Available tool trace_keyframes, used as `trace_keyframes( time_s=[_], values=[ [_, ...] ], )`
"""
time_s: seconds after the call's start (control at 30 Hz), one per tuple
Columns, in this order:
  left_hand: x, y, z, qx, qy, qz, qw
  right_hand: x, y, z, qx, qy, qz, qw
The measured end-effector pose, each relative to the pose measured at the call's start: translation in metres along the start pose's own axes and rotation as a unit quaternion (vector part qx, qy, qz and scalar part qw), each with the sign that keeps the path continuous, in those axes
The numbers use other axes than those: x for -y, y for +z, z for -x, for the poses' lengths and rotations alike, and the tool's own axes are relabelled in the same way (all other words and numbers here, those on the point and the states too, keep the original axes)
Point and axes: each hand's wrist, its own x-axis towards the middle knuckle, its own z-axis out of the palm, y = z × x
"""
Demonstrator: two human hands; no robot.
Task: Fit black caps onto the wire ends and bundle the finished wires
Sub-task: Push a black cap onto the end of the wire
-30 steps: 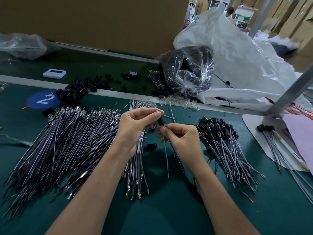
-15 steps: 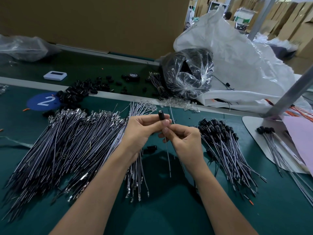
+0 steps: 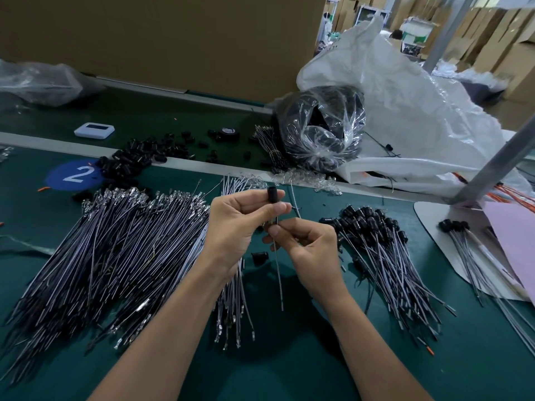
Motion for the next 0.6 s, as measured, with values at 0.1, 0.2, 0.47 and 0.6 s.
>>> trace_keyframes(
  time_s=[0.1, 0.2, 0.47, 0.6],
  values=[
    [0.0, 0.0, 0.0, -0.013, 0.004, 0.009, 1.0, 0.0, 0.003, 0.001, 0.0, 0.004, -0.008, 1.0],
    [-0.001, 0.001, 0.0, -0.028, 0.002, 0.025, 0.999, -0.001, 0.006, 0.002, -0.002, 0.005, -0.012, 1.0],
    [0.007, 0.0, 0.004, -0.059, -0.087, 0.101, 0.989, 0.0, 0.009, 0.005, 0.021, 0.017, -0.039, 0.999],
    [0.009, -0.003, -0.001, -0.044, -0.11, 0.075, 0.99, 0.003, 0.004, 0.001, -0.023, 0.033, -0.029, 0.999]
  ],
)
